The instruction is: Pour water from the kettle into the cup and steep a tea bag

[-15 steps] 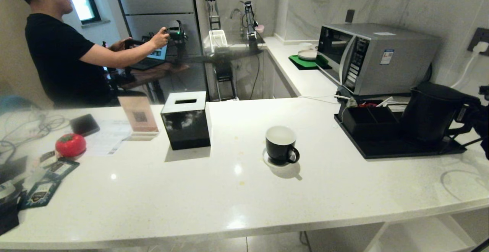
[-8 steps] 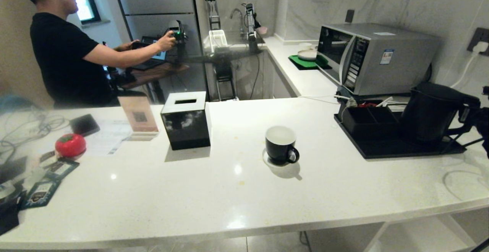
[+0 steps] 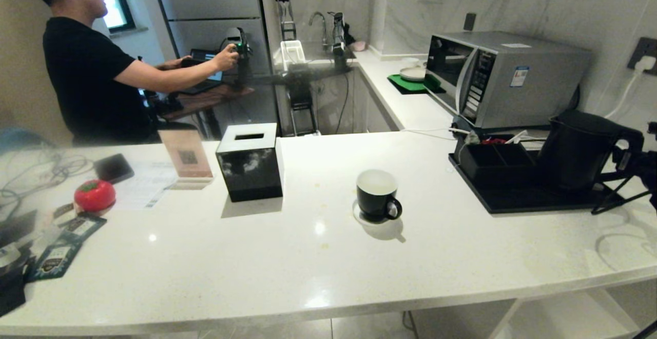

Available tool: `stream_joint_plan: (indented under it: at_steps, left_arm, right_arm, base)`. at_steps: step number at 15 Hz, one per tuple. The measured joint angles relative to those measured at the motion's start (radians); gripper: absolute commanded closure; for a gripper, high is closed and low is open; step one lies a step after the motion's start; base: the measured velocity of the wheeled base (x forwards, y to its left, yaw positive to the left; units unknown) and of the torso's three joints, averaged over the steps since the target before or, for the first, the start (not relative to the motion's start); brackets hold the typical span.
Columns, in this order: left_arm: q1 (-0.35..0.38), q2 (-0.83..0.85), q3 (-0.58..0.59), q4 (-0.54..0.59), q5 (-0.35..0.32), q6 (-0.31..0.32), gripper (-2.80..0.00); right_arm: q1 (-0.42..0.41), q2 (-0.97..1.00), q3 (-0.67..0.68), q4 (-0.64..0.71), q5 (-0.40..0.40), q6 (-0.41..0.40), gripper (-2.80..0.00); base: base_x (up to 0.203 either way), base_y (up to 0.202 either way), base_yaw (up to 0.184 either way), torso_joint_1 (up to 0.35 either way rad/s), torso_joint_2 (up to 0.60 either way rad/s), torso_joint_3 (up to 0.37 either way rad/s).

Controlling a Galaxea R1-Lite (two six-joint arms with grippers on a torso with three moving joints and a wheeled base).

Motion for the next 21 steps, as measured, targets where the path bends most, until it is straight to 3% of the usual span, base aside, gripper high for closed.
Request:
stream_joint_plan:
  at_steps: [12,21]
  left_arm:
    - [0.000,0.000,0.000,0.000,0.000,0.000,0.00]
    - [0.000,0.000,0.000,0.000,0.000,0.000,0.00]
  right_arm:
    - [-0.003,-0.111,0.244,-0.107,0.003,0.004,-2.80]
    - [-0.032,-0.284,0.573,-0.186,0.008,0.002,-2.80]
  base:
    - [0.000,0.000,0.000,0.000,0.00,0.000]
    - [0.000,0.000,0.000,0.000,0.00,0.000]
